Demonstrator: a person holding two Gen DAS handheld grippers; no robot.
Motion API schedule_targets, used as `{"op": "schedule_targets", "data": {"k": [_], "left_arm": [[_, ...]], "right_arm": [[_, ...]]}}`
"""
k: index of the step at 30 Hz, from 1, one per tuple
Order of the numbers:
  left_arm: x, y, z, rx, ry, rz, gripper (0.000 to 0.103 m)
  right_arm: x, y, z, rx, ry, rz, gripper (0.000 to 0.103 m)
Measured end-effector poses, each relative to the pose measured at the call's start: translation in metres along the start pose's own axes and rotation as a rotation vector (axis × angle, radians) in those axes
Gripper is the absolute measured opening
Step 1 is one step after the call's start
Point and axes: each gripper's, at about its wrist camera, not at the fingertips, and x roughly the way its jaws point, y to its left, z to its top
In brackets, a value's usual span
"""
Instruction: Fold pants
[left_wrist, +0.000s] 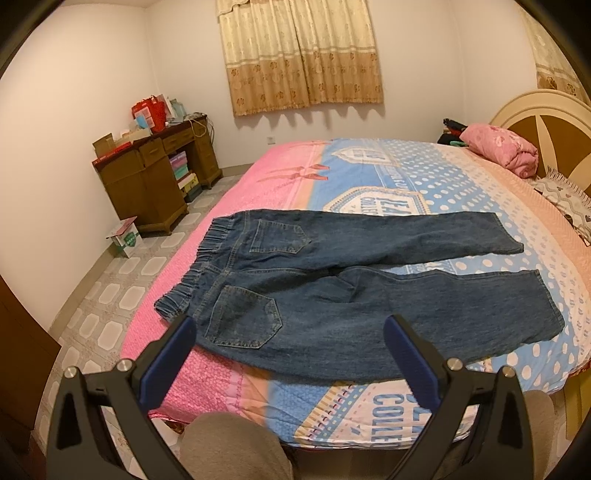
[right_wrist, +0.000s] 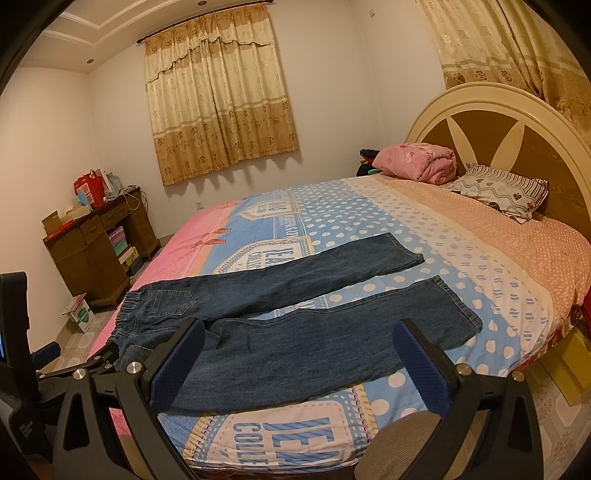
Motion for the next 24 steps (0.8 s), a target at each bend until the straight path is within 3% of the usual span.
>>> {"op": "schedule_targets", "data": {"k": [24], "left_arm": [[0.0004, 0.0012, 0.0007, -0.001, 0.002, -0.001, 0.103]], "right_arm": [[0.0006, -0.003, -0.0013, 0.017, 0.005, -0.015, 0.102]]}}
